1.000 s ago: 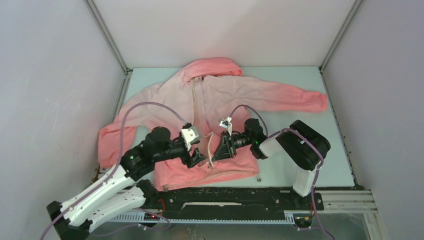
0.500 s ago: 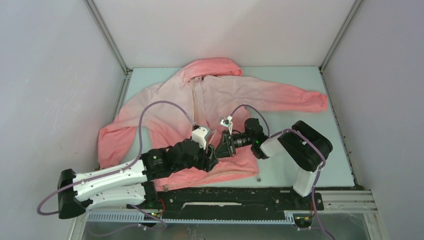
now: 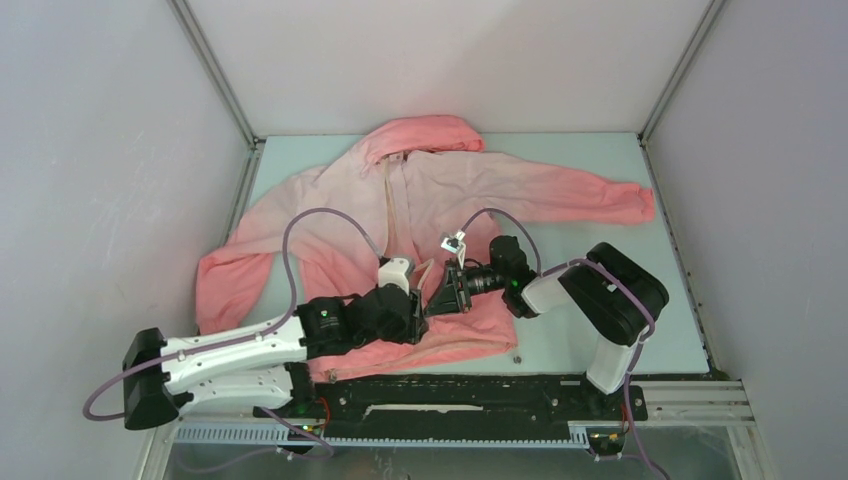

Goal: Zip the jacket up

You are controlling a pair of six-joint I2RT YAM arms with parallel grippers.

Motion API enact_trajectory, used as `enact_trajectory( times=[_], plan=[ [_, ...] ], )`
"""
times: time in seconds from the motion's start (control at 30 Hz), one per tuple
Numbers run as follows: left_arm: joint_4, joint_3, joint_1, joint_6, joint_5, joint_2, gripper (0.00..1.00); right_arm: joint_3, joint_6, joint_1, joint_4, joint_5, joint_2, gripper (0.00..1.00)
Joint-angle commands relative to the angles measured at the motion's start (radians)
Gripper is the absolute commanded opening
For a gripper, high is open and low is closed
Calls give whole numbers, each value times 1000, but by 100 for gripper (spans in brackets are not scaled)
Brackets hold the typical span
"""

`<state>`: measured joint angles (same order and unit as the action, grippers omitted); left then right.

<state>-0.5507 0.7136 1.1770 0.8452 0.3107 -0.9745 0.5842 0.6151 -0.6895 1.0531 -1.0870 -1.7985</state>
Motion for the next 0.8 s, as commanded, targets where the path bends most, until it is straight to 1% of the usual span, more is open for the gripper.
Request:
enact_trajectory(
  times=[0.0, 0.13, 0.23, 0.47, 0.77],
  plan=[
    [-6, 38, 26, 37, 44, -53, 52, -3, -28, 1, 9, 30, 36, 0],
    [-22, 61, 32, 25, 56, -95, 44, -3, -33, -3, 1, 30, 38, 0],
    [-22, 67, 33, 20, 65, -100, 42, -3, -35, -4, 1, 29, 40, 0],
    [-21, 88, 33, 3, 68, -121, 38, -3, -35, -4, 2, 25, 41, 0],
    [-72, 102, 33, -5, 103, -90, 33, -3, -37, -5, 3, 21, 42, 0]
  ],
)
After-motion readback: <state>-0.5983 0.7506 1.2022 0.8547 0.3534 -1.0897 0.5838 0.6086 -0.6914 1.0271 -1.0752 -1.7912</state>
